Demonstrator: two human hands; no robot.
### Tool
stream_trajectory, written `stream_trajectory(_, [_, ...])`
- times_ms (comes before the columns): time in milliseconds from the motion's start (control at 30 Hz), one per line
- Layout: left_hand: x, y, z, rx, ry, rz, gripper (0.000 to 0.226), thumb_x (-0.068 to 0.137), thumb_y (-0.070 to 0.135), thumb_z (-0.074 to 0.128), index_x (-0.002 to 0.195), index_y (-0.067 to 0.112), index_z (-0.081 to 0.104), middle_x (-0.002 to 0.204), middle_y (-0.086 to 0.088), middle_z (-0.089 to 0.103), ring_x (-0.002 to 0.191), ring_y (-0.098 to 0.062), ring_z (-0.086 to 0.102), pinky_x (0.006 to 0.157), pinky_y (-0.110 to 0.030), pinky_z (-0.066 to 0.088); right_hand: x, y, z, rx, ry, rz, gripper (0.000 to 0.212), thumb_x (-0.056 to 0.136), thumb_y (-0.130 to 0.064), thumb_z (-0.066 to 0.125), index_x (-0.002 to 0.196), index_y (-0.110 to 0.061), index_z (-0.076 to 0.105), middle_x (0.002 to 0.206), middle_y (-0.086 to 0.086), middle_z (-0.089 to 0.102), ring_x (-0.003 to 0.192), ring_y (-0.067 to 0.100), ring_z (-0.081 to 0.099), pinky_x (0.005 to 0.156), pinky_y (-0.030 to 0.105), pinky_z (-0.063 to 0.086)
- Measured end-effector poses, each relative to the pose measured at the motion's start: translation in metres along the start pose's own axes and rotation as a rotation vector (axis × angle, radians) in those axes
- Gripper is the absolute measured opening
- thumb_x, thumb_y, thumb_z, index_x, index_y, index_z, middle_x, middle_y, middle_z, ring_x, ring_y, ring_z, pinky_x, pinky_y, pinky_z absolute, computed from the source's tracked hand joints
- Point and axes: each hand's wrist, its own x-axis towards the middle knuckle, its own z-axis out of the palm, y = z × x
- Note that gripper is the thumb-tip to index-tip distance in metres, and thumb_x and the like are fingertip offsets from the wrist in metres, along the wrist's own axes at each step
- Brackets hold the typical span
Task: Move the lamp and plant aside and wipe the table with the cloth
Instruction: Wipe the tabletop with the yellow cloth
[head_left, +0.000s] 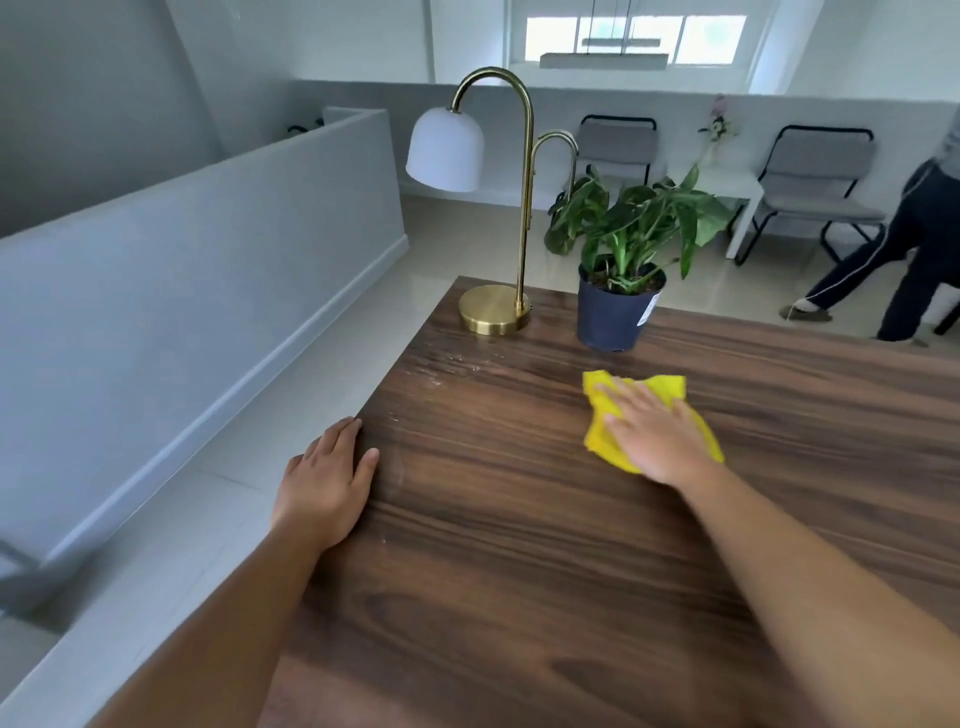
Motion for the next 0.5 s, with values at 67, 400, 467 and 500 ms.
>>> stream_trajectory(67, [0.000,0.000,0.000,-0.008,-0.001,-0.004,0.055,0.098,0.046,0.025,0.149,0.023,0.025,0.157,0.004,0.026,0.144,-0.017,0.028,0.116,-0.039,0.024,0.003,0.043,-0.009,0.003,-0.019,0.077,0.052,0.100,-0.041,0.021,0.149,-0.040,0.004,0.161,-0.014,0.003,0.149,0.011,0.003,0.118,0.047,0.007])
stream_trajectory(400, [0.001,0.002,0.000,0.016,0.010,-0.017,0.055,0.098,0.046,0.026,0.148,0.023,0.026,0.156,0.005,0.028,0.142,-0.018,0.032,0.115,-0.038,0.025,0.026,0.037,-0.016,-0.052,-0.050,-0.035,0.052,0.100,-0.043,0.016,0.150,-0.040,0.000,0.161,-0.014,-0.003,0.149,0.013,-0.003,0.119,0.050,0.004])
stream_trajectory(467, [0.001,0.003,0.001,0.021,0.008,-0.018,0.055,0.098,0.046,0.025,0.148,0.023,0.026,0.156,0.005,0.028,0.142,-0.017,0.032,0.115,-0.037,0.025,0.032,0.009,-0.013,-0.045,-0.055,-0.080,0.053,0.100,-0.044,0.015,0.150,-0.038,0.000,0.161,-0.013,-0.004,0.149,0.013,-0.003,0.119,0.049,0.002])
stream_trajectory(500, [0.001,0.004,0.000,0.028,0.006,-0.018,0.055,0.098,0.046,0.025,0.148,0.023,0.025,0.156,0.005,0.027,0.142,-0.017,0.031,0.115,-0.037,0.025,0.037,-0.008,-0.011,-0.039,-0.056,-0.103,0.053,0.100,-0.045,0.014,0.150,-0.038,-0.001,0.161,-0.013,-0.005,0.149,0.014,-0.004,0.119,0.049,0.001])
